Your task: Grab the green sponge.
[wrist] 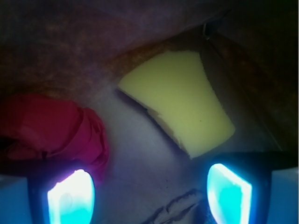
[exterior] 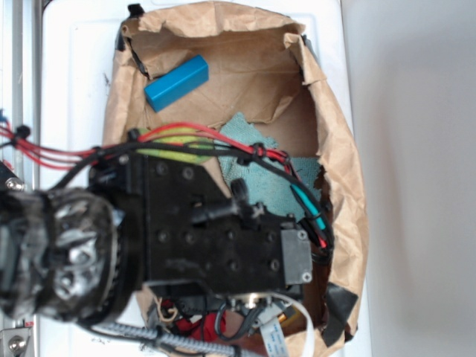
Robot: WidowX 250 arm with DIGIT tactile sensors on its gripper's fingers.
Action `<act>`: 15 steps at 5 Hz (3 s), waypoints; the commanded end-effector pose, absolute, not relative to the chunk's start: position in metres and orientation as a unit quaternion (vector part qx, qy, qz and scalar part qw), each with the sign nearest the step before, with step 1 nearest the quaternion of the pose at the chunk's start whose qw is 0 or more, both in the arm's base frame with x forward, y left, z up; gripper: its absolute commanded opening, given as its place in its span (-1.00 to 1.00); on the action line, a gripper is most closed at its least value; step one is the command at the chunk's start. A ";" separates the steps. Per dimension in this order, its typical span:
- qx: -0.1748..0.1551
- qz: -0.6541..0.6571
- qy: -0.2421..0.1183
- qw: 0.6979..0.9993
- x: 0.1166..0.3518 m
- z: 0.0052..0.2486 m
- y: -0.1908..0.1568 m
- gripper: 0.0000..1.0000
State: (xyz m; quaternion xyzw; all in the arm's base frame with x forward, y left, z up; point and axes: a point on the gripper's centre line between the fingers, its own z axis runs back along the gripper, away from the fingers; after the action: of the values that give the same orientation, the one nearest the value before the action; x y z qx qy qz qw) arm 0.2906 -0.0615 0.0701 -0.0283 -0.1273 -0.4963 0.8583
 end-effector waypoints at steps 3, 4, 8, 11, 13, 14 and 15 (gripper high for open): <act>0.020 -0.517 -0.169 0.839 0.349 0.070 -0.052 1.00; 0.007 -0.537 -0.161 0.828 0.347 0.067 -0.054 1.00; -0.043 -0.607 -0.118 0.785 0.314 0.067 -0.056 1.00; -0.036 -0.611 -0.145 0.778 0.307 0.043 -0.071 1.00; -0.048 -0.605 -0.142 0.782 0.307 0.038 -0.074 -1.00; -0.045 -0.603 -0.142 0.784 0.308 0.041 -0.072 -1.00; -0.043 -0.601 -0.140 0.786 0.307 0.042 -0.071 -1.00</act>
State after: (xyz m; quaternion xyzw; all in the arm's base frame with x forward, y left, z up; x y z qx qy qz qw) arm 0.3082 -0.0667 0.0278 -0.0512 -0.1261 -0.5966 0.7909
